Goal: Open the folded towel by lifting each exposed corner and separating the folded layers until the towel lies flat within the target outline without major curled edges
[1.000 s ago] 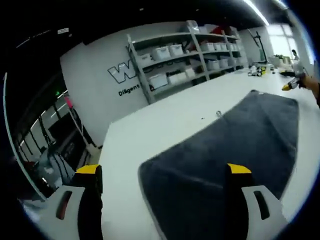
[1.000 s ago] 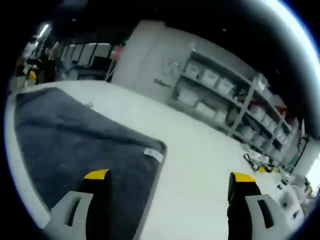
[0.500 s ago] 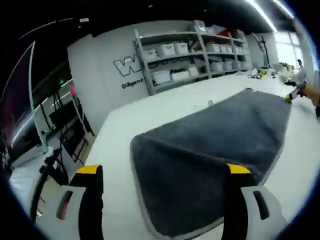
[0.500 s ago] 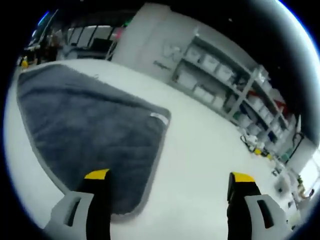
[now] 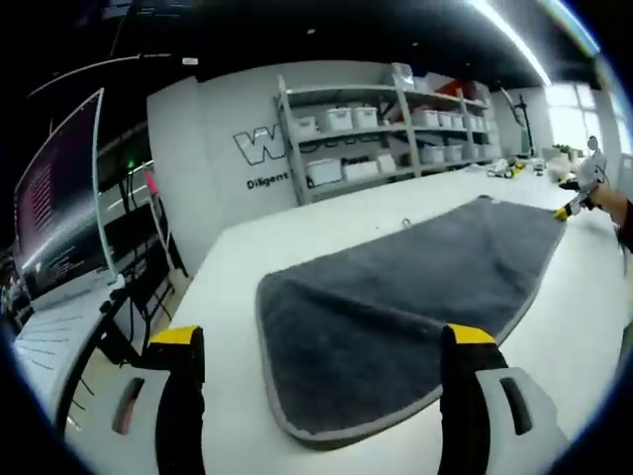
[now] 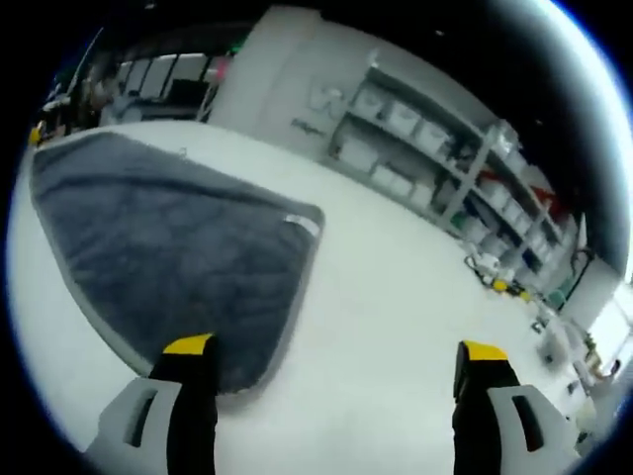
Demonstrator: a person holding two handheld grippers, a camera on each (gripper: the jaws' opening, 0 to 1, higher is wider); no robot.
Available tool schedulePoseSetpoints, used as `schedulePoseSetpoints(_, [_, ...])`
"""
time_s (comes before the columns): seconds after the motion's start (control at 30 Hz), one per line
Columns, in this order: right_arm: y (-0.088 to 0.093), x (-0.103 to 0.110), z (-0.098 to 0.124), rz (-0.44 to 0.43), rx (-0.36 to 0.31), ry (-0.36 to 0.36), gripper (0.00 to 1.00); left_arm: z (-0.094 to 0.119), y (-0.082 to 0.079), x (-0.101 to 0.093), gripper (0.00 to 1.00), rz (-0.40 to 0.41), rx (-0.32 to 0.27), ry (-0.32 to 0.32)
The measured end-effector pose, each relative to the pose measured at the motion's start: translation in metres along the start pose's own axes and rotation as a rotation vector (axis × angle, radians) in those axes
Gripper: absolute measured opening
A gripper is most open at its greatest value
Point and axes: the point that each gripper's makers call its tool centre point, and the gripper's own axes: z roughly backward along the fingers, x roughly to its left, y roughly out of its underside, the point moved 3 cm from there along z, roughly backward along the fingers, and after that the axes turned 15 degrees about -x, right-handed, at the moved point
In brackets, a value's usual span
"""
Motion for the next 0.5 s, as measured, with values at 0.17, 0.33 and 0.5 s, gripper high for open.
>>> schedulePoseSetpoints(0.17, [0.005,-0.001,0.004,-0.041,-0.006,0.02,0.98,0.007,0.0,0.003,0.96,0.013,-0.006,-0.018])
schedulePoseSetpoints(0.33, [0.01,0.0,0.009,-0.098,0.013,0.028,0.92,0.012,0.002,-0.002,0.96,0.011,-0.002,-0.02])
schedulePoseSetpoints(0.5, [0.013,0.0,0.015,-0.118,0.01,0.031,0.91,0.017,0.006,-0.005,0.96,-0.003,0.011,-0.013])
